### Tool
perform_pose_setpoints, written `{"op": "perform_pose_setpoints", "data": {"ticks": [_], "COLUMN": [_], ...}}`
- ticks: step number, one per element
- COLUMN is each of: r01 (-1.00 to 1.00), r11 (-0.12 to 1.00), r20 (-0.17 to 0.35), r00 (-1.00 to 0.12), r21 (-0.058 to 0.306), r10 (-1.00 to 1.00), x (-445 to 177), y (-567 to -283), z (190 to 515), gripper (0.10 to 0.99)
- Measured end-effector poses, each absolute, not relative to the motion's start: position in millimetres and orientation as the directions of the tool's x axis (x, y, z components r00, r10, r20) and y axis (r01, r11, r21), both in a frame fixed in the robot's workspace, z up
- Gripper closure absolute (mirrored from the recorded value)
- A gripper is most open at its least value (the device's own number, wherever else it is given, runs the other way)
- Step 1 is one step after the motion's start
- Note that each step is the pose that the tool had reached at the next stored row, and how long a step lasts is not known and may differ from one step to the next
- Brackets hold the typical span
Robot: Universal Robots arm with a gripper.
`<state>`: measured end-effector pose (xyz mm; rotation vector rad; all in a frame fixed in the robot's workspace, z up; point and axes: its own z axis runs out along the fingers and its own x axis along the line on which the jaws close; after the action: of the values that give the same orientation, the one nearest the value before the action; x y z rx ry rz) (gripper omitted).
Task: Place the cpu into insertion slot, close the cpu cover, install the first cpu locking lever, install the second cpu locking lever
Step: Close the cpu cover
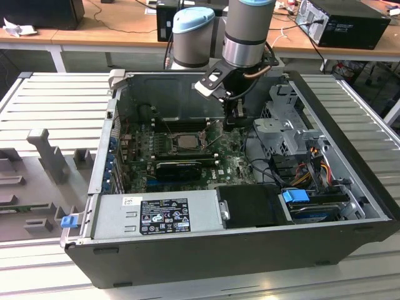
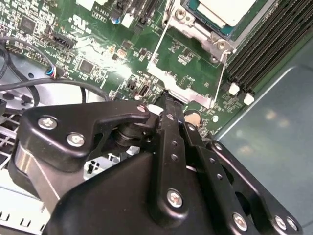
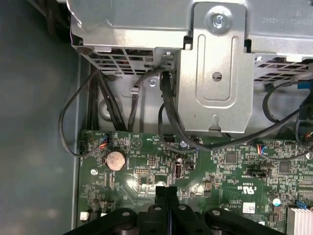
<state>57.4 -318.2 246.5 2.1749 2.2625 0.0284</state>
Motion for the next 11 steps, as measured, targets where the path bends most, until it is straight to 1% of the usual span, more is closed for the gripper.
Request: {"op": "perform_pose_setpoints", "data": {"ticks": [11], "r01": [0.999], "r11": [0.039], "r20": [0.010], "r00": [-0.040], "r21": [0.015], "r10": [0.999], "x": [51.6], "y": [-318.2], "z": [246.5], "gripper": [0.980]}}
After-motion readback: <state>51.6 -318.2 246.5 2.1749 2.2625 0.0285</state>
